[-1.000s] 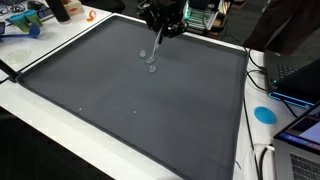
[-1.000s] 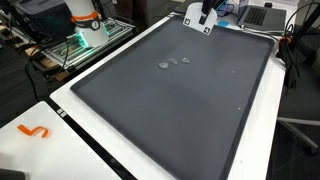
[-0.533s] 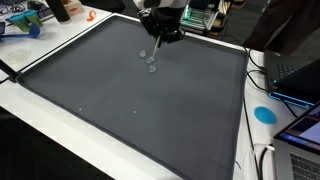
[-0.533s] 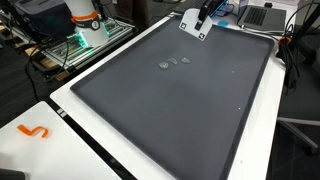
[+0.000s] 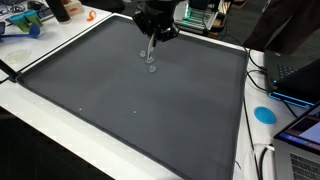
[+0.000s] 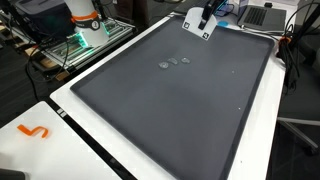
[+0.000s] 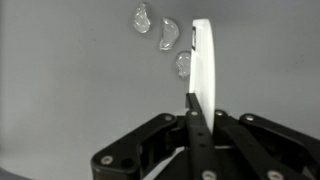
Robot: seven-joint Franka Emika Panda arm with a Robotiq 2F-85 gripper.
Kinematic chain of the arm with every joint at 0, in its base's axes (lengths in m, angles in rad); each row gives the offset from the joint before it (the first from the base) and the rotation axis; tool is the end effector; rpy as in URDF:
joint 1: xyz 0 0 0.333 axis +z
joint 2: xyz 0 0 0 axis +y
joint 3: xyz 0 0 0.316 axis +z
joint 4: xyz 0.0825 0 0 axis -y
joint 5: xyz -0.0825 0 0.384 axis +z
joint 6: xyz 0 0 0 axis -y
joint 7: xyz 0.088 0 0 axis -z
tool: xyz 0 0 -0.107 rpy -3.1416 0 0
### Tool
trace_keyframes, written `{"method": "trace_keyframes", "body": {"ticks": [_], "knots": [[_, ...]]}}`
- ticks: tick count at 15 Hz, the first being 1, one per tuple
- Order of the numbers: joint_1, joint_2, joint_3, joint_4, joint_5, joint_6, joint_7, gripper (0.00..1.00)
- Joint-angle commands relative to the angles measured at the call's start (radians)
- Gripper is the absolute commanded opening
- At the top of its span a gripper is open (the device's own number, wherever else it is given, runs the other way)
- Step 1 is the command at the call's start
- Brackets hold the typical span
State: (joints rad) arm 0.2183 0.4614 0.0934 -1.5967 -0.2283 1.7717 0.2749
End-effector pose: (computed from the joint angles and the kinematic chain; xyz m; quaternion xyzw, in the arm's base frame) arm 0.6245 0.1732 0.3471 0.9848 0.0546 -0.1096 0.1231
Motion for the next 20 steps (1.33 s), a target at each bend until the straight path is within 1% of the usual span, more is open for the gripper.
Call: {"method": "trace_keyframes", "body": {"ticks": [1,4,7,10,14,20], "knots": [[-0.030,-0.010,-0.008,0.010,0.062,0.001,-0.039,0.01],[-0.064,-0.030,-0.011,-0.008,0.101,0.052,-0.078,0.01],[-0.107,-0.057,-0.013,-0.043,0.151,0.138,-0.142,0.01],[-0.155,-0.089,-0.010,-0.092,0.225,0.230,-0.228,0.01],[-0.210,-0.137,-0.007,-0.178,0.322,0.300,-0.362,0.01],[-0.281,-0.223,-0.003,-0.334,0.471,0.383,-0.621,0.01]]}}
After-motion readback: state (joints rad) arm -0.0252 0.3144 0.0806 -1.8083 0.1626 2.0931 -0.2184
